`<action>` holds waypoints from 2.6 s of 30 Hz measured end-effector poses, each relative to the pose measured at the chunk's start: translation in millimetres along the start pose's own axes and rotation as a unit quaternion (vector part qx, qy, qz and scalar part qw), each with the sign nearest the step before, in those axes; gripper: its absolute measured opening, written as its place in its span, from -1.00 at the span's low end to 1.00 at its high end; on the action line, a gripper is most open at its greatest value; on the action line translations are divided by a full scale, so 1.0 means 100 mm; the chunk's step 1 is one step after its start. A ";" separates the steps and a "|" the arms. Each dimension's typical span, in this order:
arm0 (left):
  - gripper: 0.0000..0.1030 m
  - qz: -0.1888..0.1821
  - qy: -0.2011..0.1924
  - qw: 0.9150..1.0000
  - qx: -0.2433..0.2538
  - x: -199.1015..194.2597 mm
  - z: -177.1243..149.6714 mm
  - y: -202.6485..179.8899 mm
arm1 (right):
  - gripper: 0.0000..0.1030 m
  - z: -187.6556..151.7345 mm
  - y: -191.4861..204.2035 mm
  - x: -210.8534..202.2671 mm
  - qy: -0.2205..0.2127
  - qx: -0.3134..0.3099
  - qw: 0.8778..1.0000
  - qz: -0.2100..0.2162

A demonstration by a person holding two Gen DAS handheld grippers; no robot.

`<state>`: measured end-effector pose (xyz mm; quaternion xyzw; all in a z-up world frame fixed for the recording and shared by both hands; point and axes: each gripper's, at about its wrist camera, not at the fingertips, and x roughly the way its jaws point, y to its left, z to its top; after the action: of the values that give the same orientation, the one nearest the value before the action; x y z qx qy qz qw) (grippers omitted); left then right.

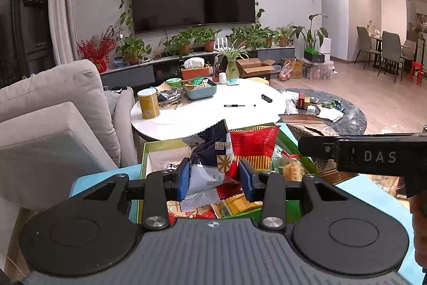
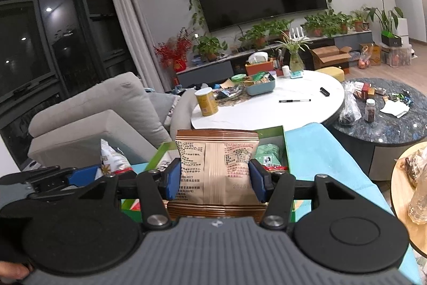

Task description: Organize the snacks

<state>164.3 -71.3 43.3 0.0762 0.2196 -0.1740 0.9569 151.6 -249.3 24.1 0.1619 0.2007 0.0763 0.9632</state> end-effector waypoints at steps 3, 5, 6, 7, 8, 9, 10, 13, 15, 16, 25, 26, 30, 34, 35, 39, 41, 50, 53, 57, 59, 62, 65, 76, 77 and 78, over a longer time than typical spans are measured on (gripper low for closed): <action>-0.30 -0.001 0.007 1.000 0.000 0.14 0.01 0.01 | 0.66 0.00 -0.04 0.11 0.006 0.006 1.000 -0.002; -0.30 -0.001 0.013 1.000 0.000 0.23 0.01 0.01 | 0.66 0.00 -0.05 0.16 0.010 0.009 1.000 -0.002; -0.30 -0.001 0.014 1.000 0.000 0.26 0.01 0.02 | 0.66 0.00 -0.06 0.19 0.012 0.010 1.000 -0.003; -0.30 -0.002 0.016 1.000 0.001 0.29 0.01 0.02 | 0.66 -0.01 -0.07 0.22 0.013 0.011 1.000 -0.003; -0.30 -0.002 0.018 1.000 0.001 0.33 0.01 0.02 | 0.66 -0.01 -0.08 0.24 0.015 0.013 1.000 -0.003; -0.30 -0.001 0.020 1.000 0.001 0.36 0.01 0.02 | 0.66 -0.01 -0.08 0.25 0.016 0.014 1.000 -0.004; -0.30 -0.001 0.023 1.000 0.002 0.40 0.01 0.02 | 0.66 -0.01 -0.09 0.27 0.018 0.015 1.000 -0.004; -0.30 0.000 0.030 1.000 0.004 0.49 -0.01 0.02 | 0.66 -0.01 -0.11 0.32 0.021 0.017 1.000 -0.005; -0.30 0.001 0.034 0.999 0.005 0.54 -0.02 0.02 | 0.66 -0.01 -0.11 0.34 0.023 0.019 1.000 -0.006; -0.30 0.001 0.035 0.999 0.005 0.57 -0.02 0.02 | 0.66 0.00 -0.12 0.36 0.024 0.019 1.000 -0.006; -0.30 0.004 0.047 0.999 0.007 0.75 -0.05 0.06 | 0.66 0.00 -0.13 0.47 0.035 0.018 0.999 -0.008; -0.30 0.005 0.048 0.999 0.007 0.76 -0.05 0.07 | 0.66 -0.01 -0.12 0.47 0.036 0.018 0.999 -0.008; -0.30 0.007 0.053 0.999 0.006 0.82 -0.07 0.09 | 0.66 -0.02 -0.13 0.54 0.039 0.017 0.999 -0.008; -0.30 0.008 0.060 0.998 0.008 0.87 -0.12 0.08 | 0.66 -0.04 -0.14 0.58 0.047 0.017 0.999 -0.010; -0.30 0.008 0.063 0.998 0.008 0.89 -0.13 0.08 | 0.66 -0.04 -0.14 0.60 0.048 0.017 0.999 -0.011; -0.30 0.010 0.067 0.998 0.011 0.94 -0.17 0.10 | 0.66 -0.07 -0.14 0.64 0.053 0.016 0.998 -0.013; -0.30 0.011 0.066 0.998 0.012 0.95 -0.17 0.10 | 0.66 -0.08 -0.13 0.65 0.053 0.015 0.998 -0.015; -0.23 0.014 0.075 0.997 0.007 1.01 -0.25 0.13 | 0.66 -0.15 -0.11 0.69 0.063 0.007 0.998 -0.015; -0.20 0.015 0.081 0.997 0.001 1.02 -0.27 0.14 | 0.66 -0.15 -0.11 0.68 0.064 0.009 0.998 -0.017; 0.18 0.030 0.080 0.996 0.003 1.00 -0.29 0.14 | 0.66 -0.15 -0.10 0.65 0.065 0.009 0.998 -0.023; 0.32 0.035 0.078 0.996 0.004 0.98 -0.30 0.14 | 0.66 -0.15 -0.10 0.62 0.062 0.011 0.998 -0.024; 0.35 0.029 0.080 0.996 0.002 0.94 -0.29 0.14 | 0.66 -0.13 -0.10 0.59 0.057 0.014 0.998 -0.024; 0.39 0.032 0.077 0.997 0.006 0.91 -0.28 0.15 | 0.66 -0.11 -0.08 0.56 0.052 0.013 0.998 -0.024; 0.53 0.051 0.042 0.997 -0.028 0.65 -0.13 0.33 | 0.66 -0.08 -0.05 0.45 0.036 0.016 0.999 -0.027; 0.58 0.052 0.038 0.997 -0.030 0.61 -0.13 0.33 | 0.66 -0.08 -0.04 0.44 0.036 0.015 0.999 -0.025; 0.61 0.053 0.034 0.998 -0.031 0.57 -0.12 0.32 | 0.66 -0.08 -0.02 0.42 0.034 0.015 0.999 -0.024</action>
<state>219.3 -55.5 9.1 0.0641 0.2533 -0.1140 0.9585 186.7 -240.3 1.5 0.1693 0.2385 0.0560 0.9547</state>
